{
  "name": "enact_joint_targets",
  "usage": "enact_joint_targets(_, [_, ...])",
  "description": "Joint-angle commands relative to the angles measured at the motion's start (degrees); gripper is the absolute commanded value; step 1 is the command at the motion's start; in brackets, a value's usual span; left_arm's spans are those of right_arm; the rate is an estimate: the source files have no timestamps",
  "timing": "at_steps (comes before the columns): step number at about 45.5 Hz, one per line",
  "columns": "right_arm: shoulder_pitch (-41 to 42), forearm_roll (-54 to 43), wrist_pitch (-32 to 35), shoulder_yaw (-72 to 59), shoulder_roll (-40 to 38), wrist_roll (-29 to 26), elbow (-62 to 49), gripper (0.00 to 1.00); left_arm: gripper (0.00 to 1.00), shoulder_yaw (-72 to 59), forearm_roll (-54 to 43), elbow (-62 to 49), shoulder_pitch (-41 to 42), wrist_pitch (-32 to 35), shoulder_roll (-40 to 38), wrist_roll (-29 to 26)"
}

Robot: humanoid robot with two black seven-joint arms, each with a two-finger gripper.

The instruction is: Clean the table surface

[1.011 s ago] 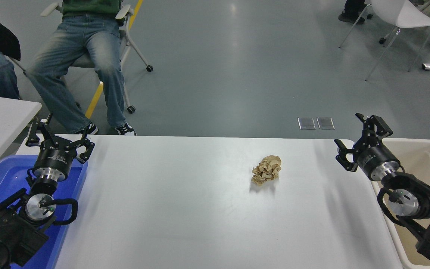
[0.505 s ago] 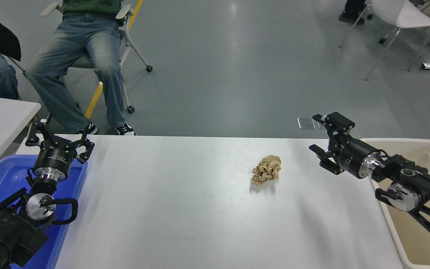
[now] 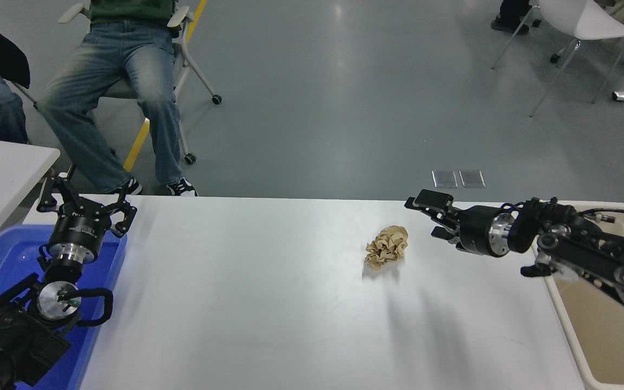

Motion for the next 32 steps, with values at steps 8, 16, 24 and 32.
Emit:
enact_joint_targets(8, [5.67,-3.02,-0.14,-11.32,13.00,-3.53,-12.16,1.00,1.00,0.00,-0.01,0.00,0.00,0.02,0.00,0.00])
enact_joint_targets(16, [6.64,1.37,0.39,-12.03,17.67,-9.84,-18.49,1.00,1.00,0.00,-0.01,0.00,0.00,-0.06,0.00,0.00])
enact_joint_targets(24, [7.78,9.55,0.30,-12.21,20.13,-18.99,-19.64,1.00,1.00,0.00,0.08,0.00,0.00,-0.06,0.00,0.00])
enact_joint_targets(32, [8.57,11.40,0.48,-12.12,22.33,-25.68,-20.87,1.00,1.00,0.00,-0.01,0.00,0.00,0.02,0.00,0.00])
